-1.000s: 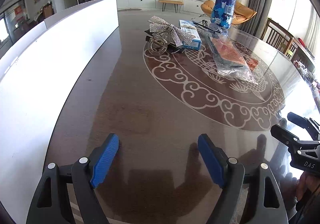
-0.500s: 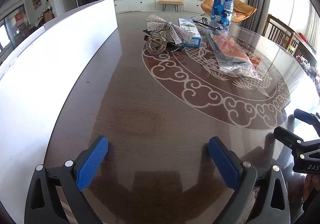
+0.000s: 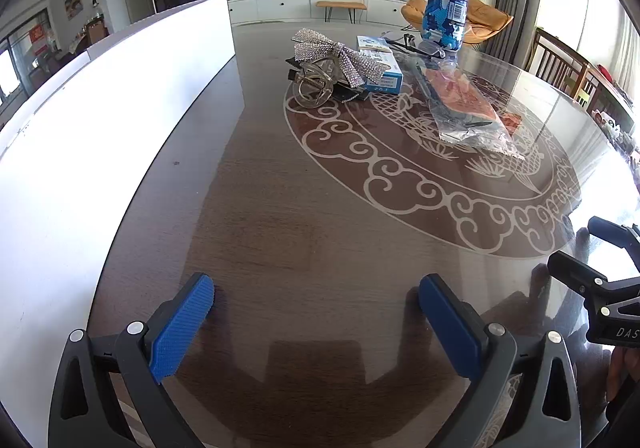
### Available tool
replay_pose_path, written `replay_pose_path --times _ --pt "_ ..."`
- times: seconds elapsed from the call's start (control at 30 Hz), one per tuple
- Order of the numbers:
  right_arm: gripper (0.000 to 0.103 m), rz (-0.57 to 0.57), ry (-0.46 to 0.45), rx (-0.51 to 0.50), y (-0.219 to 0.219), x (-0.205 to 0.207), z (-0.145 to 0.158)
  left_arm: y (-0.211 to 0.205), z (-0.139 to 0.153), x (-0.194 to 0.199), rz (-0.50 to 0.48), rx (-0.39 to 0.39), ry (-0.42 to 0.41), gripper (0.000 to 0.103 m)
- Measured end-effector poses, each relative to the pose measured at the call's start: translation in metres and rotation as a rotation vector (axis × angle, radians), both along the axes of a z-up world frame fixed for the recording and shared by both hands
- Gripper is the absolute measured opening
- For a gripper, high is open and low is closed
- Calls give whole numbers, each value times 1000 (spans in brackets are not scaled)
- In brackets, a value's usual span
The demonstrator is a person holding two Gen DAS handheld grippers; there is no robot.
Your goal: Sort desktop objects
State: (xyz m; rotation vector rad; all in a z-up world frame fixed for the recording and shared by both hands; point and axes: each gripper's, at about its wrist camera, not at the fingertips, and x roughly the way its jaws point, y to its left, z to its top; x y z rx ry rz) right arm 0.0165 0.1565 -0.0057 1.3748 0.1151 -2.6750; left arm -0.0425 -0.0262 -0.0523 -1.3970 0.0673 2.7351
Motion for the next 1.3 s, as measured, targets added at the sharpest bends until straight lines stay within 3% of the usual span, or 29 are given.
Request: replay_pose_path --times 0.27,0.37,0.57,1.3 --pt "103 0 0 0 0 0 0 0 0 -4 -8 5 -8 103" --pt "103 -1 0 -1 0 0 0 3 1 -27 -57 2 -15 103" --pt "103 -1 0 -2 -1 0 0 5 0 -66 -62 2 -2 103" --pt "103 -2 0 -1 0 -1 0 6 0 -66 -63 5 -3 103"
